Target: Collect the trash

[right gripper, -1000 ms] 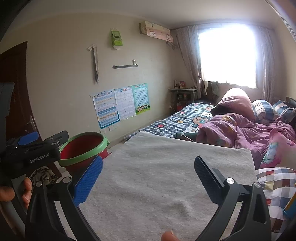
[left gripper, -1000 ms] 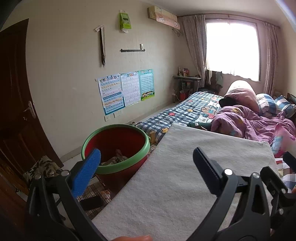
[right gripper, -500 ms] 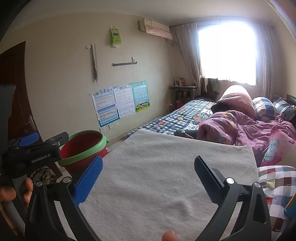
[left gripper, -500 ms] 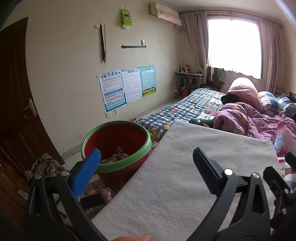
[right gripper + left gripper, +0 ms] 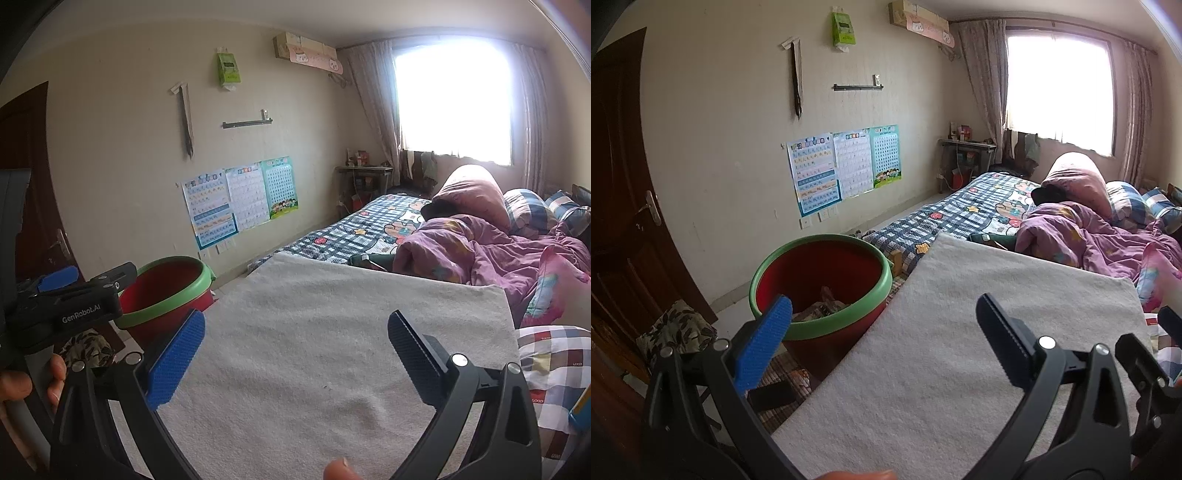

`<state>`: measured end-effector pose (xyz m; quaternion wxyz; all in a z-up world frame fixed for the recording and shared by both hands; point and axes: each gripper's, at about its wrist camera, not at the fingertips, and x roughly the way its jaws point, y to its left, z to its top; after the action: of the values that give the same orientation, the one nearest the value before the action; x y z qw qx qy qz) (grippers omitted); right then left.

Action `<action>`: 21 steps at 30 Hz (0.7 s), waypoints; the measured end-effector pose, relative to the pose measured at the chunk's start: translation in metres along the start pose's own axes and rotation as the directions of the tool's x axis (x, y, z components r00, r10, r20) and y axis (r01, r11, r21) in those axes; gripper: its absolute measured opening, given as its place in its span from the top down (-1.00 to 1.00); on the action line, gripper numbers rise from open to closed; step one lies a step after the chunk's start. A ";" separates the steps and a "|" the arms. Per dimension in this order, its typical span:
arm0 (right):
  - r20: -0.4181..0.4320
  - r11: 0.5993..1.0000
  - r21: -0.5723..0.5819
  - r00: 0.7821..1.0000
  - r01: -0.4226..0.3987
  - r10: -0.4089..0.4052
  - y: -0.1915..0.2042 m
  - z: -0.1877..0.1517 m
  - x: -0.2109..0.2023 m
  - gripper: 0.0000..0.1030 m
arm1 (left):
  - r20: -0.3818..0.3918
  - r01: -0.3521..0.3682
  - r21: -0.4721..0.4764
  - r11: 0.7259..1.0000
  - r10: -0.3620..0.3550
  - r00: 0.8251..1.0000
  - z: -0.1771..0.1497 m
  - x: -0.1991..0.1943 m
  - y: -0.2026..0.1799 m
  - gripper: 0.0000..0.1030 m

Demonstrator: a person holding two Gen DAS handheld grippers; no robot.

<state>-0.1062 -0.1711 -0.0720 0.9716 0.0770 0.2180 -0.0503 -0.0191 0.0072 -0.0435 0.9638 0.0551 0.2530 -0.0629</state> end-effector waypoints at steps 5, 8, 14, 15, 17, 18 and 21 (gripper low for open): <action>-0.006 1.000 0.004 1.000 0.000 0.001 0.000 0.000 0.002 -0.86 | -0.009 0.005 0.004 1.000 -0.005 1.000 -0.001 0.002 -0.002 -0.90; -0.012 1.000 0.008 1.000 0.002 -0.002 -0.001 -0.001 0.003 -0.86 | -0.018 0.012 0.013 1.000 -0.012 1.000 -0.004 0.005 -0.004 -0.90; -0.053 0.997 0.059 0.998 0.043 -0.040 -0.017 -0.009 0.015 -0.86 | -0.079 0.060 0.051 0.997 -0.056 0.995 -0.016 0.021 -0.016 -0.90; -0.062 0.996 0.073 0.996 0.060 -0.056 -0.021 -0.011 0.018 -0.86 | -0.092 0.087 0.065 0.994 -0.081 0.992 -0.019 0.025 -0.019 -0.90; -0.096 0.987 0.115 0.990 0.115 -0.104 -0.031 -0.018 0.030 -0.86 | -0.147 0.186 0.119 0.975 -0.168 0.975 -0.027 0.041 -0.032 -0.90; -0.123 0.976 0.147 0.982 0.159 -0.142 -0.040 -0.022 0.040 -0.86 | -0.177 0.234 0.144 0.962 -0.207 0.962 -0.031 0.050 -0.038 -0.90; -0.235 0.927 0.236 0.943 0.292 -0.238 -0.065 -0.038 0.076 -0.86 | -0.250 0.337 0.216 0.917 -0.281 0.927 -0.049 0.086 -0.060 -0.90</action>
<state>-0.0618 -0.2337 -0.1469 0.9092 0.1818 0.3150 -0.2025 0.0231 -0.0529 -0.1327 0.8936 0.1440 0.3503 -0.2408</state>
